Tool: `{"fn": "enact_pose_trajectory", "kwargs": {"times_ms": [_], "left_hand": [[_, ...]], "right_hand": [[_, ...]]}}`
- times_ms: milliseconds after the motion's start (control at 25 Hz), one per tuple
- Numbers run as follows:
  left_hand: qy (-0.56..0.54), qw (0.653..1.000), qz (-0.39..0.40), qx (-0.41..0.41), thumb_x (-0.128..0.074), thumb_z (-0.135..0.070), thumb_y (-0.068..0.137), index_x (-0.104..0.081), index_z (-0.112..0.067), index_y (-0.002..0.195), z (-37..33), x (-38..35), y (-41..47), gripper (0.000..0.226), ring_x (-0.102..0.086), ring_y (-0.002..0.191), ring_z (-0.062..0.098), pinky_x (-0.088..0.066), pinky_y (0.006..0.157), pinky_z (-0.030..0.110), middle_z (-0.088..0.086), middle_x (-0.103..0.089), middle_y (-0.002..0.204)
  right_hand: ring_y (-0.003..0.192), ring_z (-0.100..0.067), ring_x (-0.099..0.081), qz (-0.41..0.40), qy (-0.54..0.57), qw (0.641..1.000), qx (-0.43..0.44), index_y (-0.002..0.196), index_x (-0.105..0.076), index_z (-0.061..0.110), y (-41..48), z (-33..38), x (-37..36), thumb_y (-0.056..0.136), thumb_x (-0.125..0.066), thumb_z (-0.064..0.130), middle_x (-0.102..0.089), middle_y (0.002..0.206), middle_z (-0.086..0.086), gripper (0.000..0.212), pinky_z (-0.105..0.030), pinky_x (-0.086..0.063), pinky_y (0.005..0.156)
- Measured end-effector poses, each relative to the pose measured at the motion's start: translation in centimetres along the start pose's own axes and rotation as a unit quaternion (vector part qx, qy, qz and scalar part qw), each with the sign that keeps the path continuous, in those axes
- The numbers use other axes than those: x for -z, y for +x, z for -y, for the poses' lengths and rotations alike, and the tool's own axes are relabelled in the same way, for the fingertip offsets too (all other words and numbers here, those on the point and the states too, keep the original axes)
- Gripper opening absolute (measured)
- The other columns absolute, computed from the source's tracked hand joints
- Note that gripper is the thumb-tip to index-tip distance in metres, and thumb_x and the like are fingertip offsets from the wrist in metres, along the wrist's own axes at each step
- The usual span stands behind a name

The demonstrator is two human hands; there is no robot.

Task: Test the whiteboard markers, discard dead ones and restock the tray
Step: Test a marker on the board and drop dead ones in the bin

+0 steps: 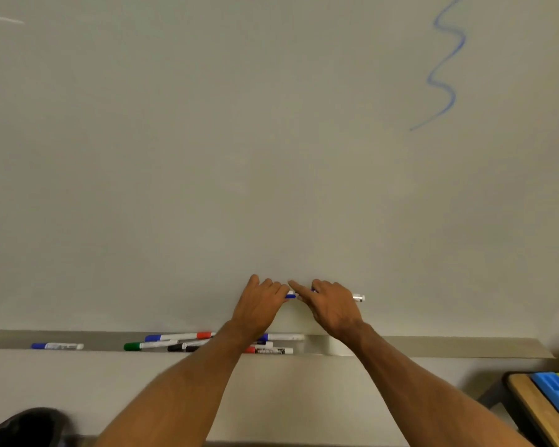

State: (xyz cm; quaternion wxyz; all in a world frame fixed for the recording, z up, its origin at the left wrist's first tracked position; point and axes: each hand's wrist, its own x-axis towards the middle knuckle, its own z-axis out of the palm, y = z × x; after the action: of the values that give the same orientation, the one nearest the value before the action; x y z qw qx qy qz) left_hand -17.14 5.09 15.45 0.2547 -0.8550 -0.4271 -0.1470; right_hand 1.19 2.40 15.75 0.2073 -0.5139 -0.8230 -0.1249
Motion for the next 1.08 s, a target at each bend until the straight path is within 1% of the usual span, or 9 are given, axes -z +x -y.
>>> {"fn": "enact_pose_trajectory", "kwargs": {"times_ms": [80,120,240,360,560,640,760,920,1080], "left_hand": [[-0.008,0.999,-0.041,0.019,-0.09,-0.028,0.06,-0.068,-0.02,0.079,0.4,0.8,0.7,0.031,-0.056,0.055,0.016,-0.042,0.055,0.029,-0.003,-0.063,0.065],[-0.014,0.997,-0.065,0.031,-0.089,-0.029,0.061,-0.069,-0.019,0.081,0.5,1.5,1.2,0.031,-0.057,0.057,0.017,-0.042,0.054,0.03,-0.002,-0.064,0.067],[-0.007,0.989,-0.142,0.048,-0.086,-0.028,0.067,-0.069,-0.016,0.091,1.1,3.5,3.0,0.032,-0.059,0.067,0.02,-0.041,0.059,0.033,0.001,-0.067,0.081],[0.023,0.974,-0.224,0.036,-0.077,-0.022,0.077,-0.065,-0.016,0.11,2.4,5.6,5.5,0.035,-0.056,0.092,0.023,-0.032,0.072,0.036,0.003,-0.065,0.112],[0.071,0.945,-0.318,0.032,-0.049,-0.023,0.095,-0.05,-0.016,0.134,5.3,12.0,12.7,0.039,-0.044,0.127,0.026,-0.031,0.092,0.045,0.005,-0.048,0.143],[0.072,0.938,-0.339,0.022,-0.046,-0.023,0.098,-0.048,-0.01,0.137,6.5,15.1,16.3,0.041,-0.04,0.135,0.029,-0.032,0.102,0.048,0.008,-0.043,0.147],[0.055,0.93,-0.364,0.001,-0.057,-0.016,0.094,-0.045,-0.001,0.139,8.1,18.5,20.7,0.049,-0.037,0.136,0.033,-0.034,0.11,0.048,0.016,-0.041,0.147],[0.036,0.922,-0.386,-0.006,-0.046,-0.015,0.097,-0.039,0.001,0.141,9.2,21.6,24.9,0.047,-0.035,0.137,0.033,-0.032,0.111,0.048,0.018,-0.039,0.147],[0.038,0.907,-0.418,-0.018,-0.039,-0.017,0.099,-0.04,0.001,0.14,10.0,22.1,26.7,0.045,-0.034,0.138,0.031,-0.023,0.116,0.04,0.017,-0.04,0.147]], "right_hand": [[0.077,-0.018,-0.057,-0.012,0.08,0.994,-0.073,0.136,-0.043,0.021,0.7,-0.3,1.4,0.097,-0.044,0.037,-0.061,0.096,0.0,0.042,-0.032,-0.047,0.068],[0.084,-0.019,-0.056,-0.015,0.124,0.986,-0.107,0.133,-0.042,0.017,1.0,-0.5,2.2,0.098,-0.04,0.034,-0.058,0.102,0.0,0.039,-0.033,-0.045,0.077],[0.076,-0.019,-0.046,-0.084,0.142,0.979,-0.12,0.111,-0.047,0.014,2.3,-1.3,4.6,0.091,-0.043,0.011,-0.053,0.094,-0.005,0.021,-0.032,-0.039,0.074],[0.086,-0.022,-0.052,-0.162,0.147,0.972,-0.084,0.119,-0.05,0.006,4.6,-2.4,7.9,0.085,-0.043,-0.003,-0.055,0.102,-0.01,0.036,-0.034,-0.046,0.079],[0.104,-0.009,-0.057,-0.266,0.175,0.945,-0.074,0.138,-0.042,0.018,9.3,-4.3,15.2,0.098,-0.047,0.018,-0.058,0.123,0.0,0.04,-0.021,-0.045,0.088],[0.096,-0.007,-0.058,-0.307,0.195,0.928,-0.081,0.129,-0.048,0.018,11.0,-4.9,17.8,0.097,-0.049,0.021,-0.061,0.117,0.002,0.032,-0.024,-0.049,0.084],[0.083,-0.014,-0.059,-0.38,0.138,0.914,-0.034,0.11,-0.059,0.015,13.1,-5.7,21.0,0.095,-0.051,0.014,-0.063,0.103,-0.003,0.017,-0.033,-0.054,0.068],[0.079,-0.011,-0.056,-0.413,0.122,0.902,-0.022,0.117,-0.061,0.018,15.5,-7.3,24.1,0.087,-0.045,0.011,-0.058,0.106,-0.001,0.034,-0.026,-0.05,0.063],[0.094,-0.021,-0.056,-0.435,0.016,0.9,0.029,0.128,-0.056,0.014,16.4,-9.3,25.9,0.083,-0.034,0.005,-0.061,0.111,-0.009,0.051,-0.03,-0.049,0.078]]}}
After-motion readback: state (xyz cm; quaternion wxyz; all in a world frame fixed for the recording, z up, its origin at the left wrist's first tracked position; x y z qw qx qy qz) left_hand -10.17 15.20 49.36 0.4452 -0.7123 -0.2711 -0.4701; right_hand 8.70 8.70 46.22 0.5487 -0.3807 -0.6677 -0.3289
